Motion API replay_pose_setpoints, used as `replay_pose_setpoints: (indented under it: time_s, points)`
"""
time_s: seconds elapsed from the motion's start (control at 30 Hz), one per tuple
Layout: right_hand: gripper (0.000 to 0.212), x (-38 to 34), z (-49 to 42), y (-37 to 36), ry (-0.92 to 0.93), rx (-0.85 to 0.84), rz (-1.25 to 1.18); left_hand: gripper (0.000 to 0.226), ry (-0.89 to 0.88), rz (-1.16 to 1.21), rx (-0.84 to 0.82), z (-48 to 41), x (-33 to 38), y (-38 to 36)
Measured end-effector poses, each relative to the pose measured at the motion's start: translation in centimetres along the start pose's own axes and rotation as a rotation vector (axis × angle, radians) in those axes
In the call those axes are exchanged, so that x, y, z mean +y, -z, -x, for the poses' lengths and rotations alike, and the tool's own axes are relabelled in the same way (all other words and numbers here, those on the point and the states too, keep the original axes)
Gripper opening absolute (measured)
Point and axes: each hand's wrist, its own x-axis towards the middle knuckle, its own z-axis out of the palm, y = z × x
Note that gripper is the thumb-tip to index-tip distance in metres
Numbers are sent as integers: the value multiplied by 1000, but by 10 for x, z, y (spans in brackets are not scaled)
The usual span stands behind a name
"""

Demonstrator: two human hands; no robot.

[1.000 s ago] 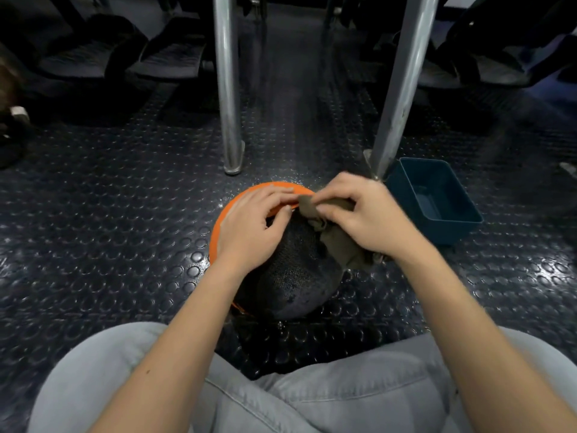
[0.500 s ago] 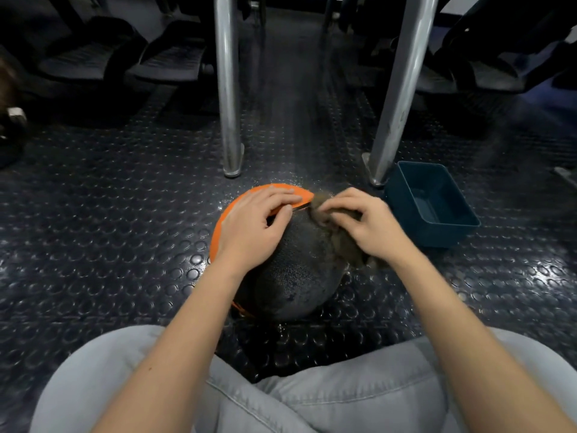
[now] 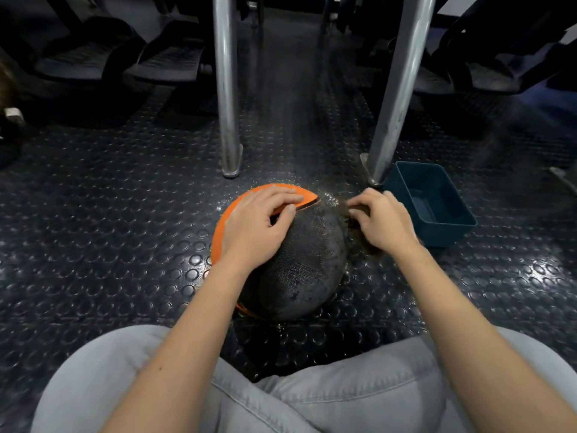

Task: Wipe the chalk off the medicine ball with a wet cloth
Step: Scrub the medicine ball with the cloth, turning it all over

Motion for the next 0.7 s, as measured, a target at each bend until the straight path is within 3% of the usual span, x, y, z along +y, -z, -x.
replay_pose_setpoints:
  time_s: [0.07,0.13,0.2,0.23,0.27,0.37,0.43,0.53,0.6,0.7]
  points:
    - [17,-4,0,11,27,94,-140,30,6,1,17,1,-2,2]
    - [16,-24,5,26,202,133,-340,29,-10,21,25,2,-4,3]
    - [20,-37,12,28,372,1,-521,32,-43,40,31,2,-5,5]
    - [21,-37,12,23,356,-71,-533,34,-50,47,31,2,-4,5]
    - [22,-29,9,15,291,-100,-466,33,-44,48,25,1,-3,5]
    - [19,-1,4,5,68,-30,69,29,-9,24,13,1,-1,2]
    - [16,2,2,13,12,69,-157,29,0,25,14,1,-3,2]
    - [21,-27,8,29,242,22,-508,30,-27,44,26,3,-4,3]
    - [24,-38,11,23,326,-116,-525,35,-44,43,28,3,-3,4]
    - [17,-19,4,7,144,-70,-189,31,-22,33,26,1,-1,3]
